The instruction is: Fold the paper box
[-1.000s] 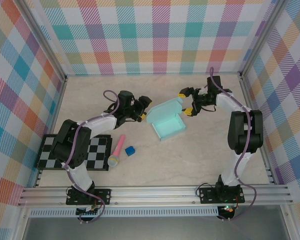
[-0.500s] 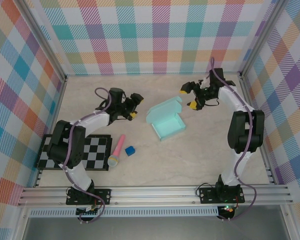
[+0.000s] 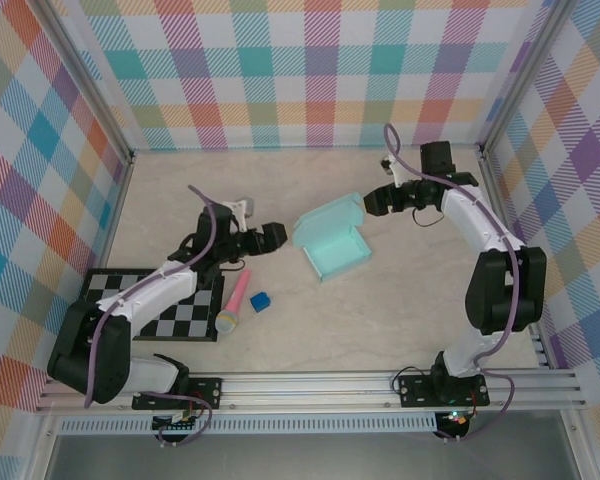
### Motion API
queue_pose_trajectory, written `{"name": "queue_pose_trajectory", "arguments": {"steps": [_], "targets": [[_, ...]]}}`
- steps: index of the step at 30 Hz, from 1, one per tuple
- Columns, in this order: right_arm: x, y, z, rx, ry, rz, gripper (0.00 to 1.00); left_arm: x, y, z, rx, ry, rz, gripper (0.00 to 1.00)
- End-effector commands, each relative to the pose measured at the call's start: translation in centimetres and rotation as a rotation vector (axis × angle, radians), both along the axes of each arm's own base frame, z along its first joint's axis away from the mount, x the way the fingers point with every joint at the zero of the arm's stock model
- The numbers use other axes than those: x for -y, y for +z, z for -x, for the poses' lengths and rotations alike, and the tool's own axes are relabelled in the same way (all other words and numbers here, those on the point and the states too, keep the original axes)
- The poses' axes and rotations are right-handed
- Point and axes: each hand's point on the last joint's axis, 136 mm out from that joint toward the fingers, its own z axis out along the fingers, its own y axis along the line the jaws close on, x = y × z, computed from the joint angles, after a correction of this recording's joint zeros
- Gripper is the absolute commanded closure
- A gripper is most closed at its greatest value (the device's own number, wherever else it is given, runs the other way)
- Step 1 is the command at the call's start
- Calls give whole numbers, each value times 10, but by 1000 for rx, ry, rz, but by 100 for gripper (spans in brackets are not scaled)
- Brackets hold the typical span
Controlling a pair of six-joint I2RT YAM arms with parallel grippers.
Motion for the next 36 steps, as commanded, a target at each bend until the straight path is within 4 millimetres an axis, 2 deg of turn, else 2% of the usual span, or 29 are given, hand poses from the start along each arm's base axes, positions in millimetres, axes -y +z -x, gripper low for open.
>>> {"name": "queue_pose_trajectory", "arguments": {"steps": [1, 5, 11, 15, 19, 24, 29, 32, 36], "targets": [[-13, -9, -6, 87, 113, -18, 33, 26, 17, 2, 223, -120, -123, 7], [-20, -20, -7, 77, 106, -6, 33, 27, 10, -11, 232, -45, -199, 9], [-27, -45, -5, 73, 112, 4, 36, 35, -7, -19, 251, -57, -333, 24], [-31, -55, -8, 71, 102, 19, 40, 47, -12, -24, 254, -64, -331, 33], [-33, -55, -15, 78, 57, -1, 49, 56, -16, -30, 222, -50, -321, 46], [-39, -50, -12, 25, -27, -19, 64, 48, -21, -46, 163, 66, -344, 59], [-40, -54, 1, -58, -196, -47, 69, 50, -23, -56, 106, 115, -346, 71], [-28, -56, 5, -56, -327, -10, 70, 49, -26, -60, 82, 137, -364, 81], [-22, -54, 12, -38, -433, 0, 73, 54, -25, -65, 67, 134, -349, 81]]}}
